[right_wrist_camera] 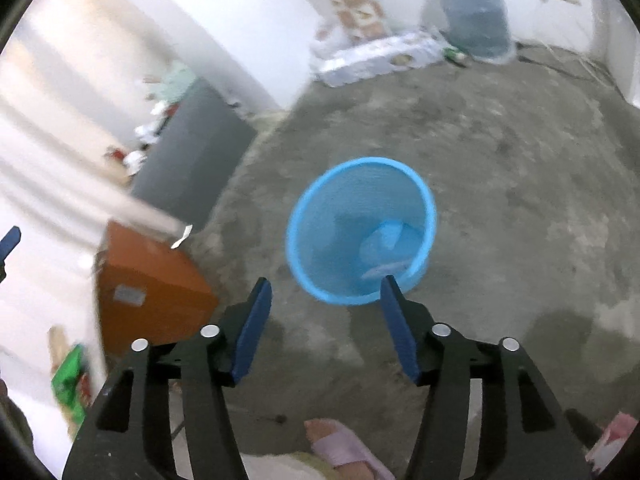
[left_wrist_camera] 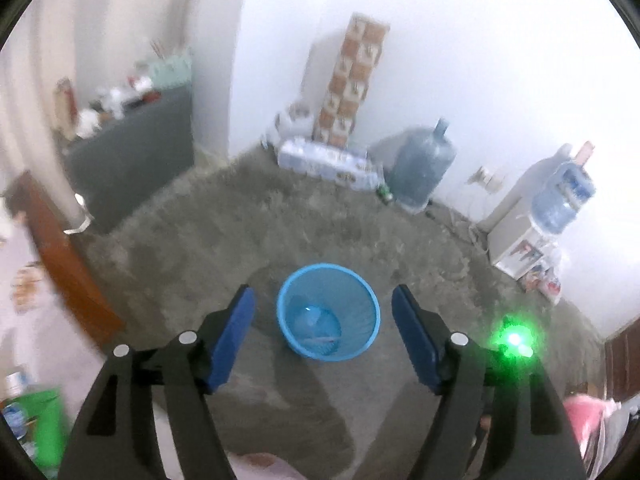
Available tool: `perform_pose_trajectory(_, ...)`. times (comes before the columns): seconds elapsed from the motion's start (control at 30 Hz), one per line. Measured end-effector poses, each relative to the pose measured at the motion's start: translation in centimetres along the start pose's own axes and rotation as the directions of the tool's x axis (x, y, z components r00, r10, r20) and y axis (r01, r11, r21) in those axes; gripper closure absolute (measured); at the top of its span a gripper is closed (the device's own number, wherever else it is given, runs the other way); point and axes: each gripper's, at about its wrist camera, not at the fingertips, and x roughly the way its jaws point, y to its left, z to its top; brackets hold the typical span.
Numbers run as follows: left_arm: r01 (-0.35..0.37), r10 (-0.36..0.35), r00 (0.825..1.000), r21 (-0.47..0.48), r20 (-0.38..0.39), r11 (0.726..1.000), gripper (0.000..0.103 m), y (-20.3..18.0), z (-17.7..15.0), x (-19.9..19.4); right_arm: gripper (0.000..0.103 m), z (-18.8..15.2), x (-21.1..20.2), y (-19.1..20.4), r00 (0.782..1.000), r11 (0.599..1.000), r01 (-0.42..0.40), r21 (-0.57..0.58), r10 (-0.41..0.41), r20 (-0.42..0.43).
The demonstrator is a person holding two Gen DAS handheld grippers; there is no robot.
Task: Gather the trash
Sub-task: 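Grasp the yellow snack wrapper with the right tool while the left tool reaches the pile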
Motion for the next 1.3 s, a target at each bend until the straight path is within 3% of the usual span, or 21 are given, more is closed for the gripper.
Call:
perform_pose_trajectory(0.13, -0.071, 0.074, 0.993, -0.039, 0.093, 0.997, 0.026, 4.1, -3.3, -10.3, 0.036, -1.4, -2.4, 4.3, 0.991, 0.986, -0.134, -0.098, 0.132, -0.022)
perform_pose_trajectory(0.23, -0.148, 0.173, 0.968, -0.143, 0.183, 0.979, 0.021, 7.7, -7.7, -17.9, 0.033, -2.2, -3.2, 8.0, 0.972, 0.958, -0.231, -0.17, 0.22, -0.08)
perform_pose_trajectory(0.3, -0.203, 0.253, 0.939, -0.218, 0.234, 0.955, 0.019, 9.8, -11.4, -22.2, 0.033, -2.7, -3.5, 10.4, 0.955, 0.932, -0.293, -0.212, 0.273, -0.12)
perform_pose_trajectory(0.37, -0.259, 0.336, 0.903, -0.286, 0.267, 0.923, 0.015, 11.4, -15.2, -25.6, 0.032, -3.6, -3.8, 13.4, 0.921, 0.892, -0.381, -0.243, 0.344, -0.181)
perform_pose_trajectory(0.4, -0.297, 0.395, 0.872, -0.329, 0.288, 0.896, 0.014, 12.1, -17.9, -27.5, 0.031, -4.0, -3.7, 14.7, 0.901, 0.872, -0.425, -0.245, 0.38, -0.211)
perform_pose_trajectory(0.47, -0.341, 0.457, 0.838, -0.367, 0.299, 0.866, 0.013, 12.7, -21.8, -29.3, 0.03, -5.0, -3.4, 16.9, 0.86, 0.834, -0.496, -0.239, 0.436, -0.266)
perform_pose_trajectory(0.5, -0.356, 0.476, 0.829, -0.38, 0.294, 0.854, 0.012, 12.8, -23.2, -29.6, 0.03, -5.8, -3.0, 18.5, 0.839, 0.814, -0.527, -0.244, 0.453, -0.302)
perform_pose_trajectory(0.57, -0.387, 0.517, 0.807, -0.405, 0.285, 0.828, 0.012, 13.1, -26.9, -30.3, 0.03, -7.5, -2.5, 21.3, 0.822, 0.79, -0.549, -0.274, 0.449, -0.351)
perform_pose_trajectory(0.63, -0.404, 0.536, 0.8, -0.419, 0.269, 0.813, 0.012, 13.3, -29.2, -30.0, 0.03, -9.1, -1.7, 23.7, 0.805, 0.77, -0.566, -0.294, 0.438, -0.401)
perform_pose_trajectory(0.7, -0.398, 0.544, 0.802, -0.457, 0.249, 0.796, 0.012, 14.0, -31.7, -29.9, 0.029, -10.6, -0.8, 25.5, 0.789, 0.757, -0.579, -0.305, 0.425, -0.443)
perform_pose_trajectory(0.83, -0.335, 0.504, 0.838, -0.531, 0.211, 0.779, 0.013, 15.3, -34.6, -28.5, 0.029, -12.9, 0.1, 27.5, 0.768, 0.74, -0.592, -0.318, 0.399, -0.501)
perform_pose_trajectory(0.9, -0.277, 0.458, 0.862, -0.555, 0.217, 0.785, 0.019, 15.4, -35.5, -27.8, 0.029, -14.4, -0.4, 28.7, 0.765, 0.734, -0.594, -0.33, 0.388, -0.513)
perform_pose_trajectory(1.07, -0.164, 0.37, 0.902, -0.616, 0.222, 0.771, 0.034, 17.1, -36.7, -26.3, 0.029, -16.4, -0.3, 31.0, 0.759, 0.735, -0.59, -0.333, 0.365, -0.538)
perform_pose_trajectory(1.17, -0.071, 0.303, 0.926, -0.685, 0.224, 0.725, 0.041, 19.0, -37.1, -24.9, 0.029, -16.9, 0.3, 31.3, 0.755, 0.742, -0.585, -0.327, 0.35, -0.555)
perform_pose_trajectory(1.3, -0.024, 0.262, 0.944, -0.747, 0.202, 0.664, 0.047, 21.3, -37.6, -23.4, 0.029, -17.3, 0.7, 31.7, 0.753, 0.747, -0.579, -0.326, 0.338, -0.564)
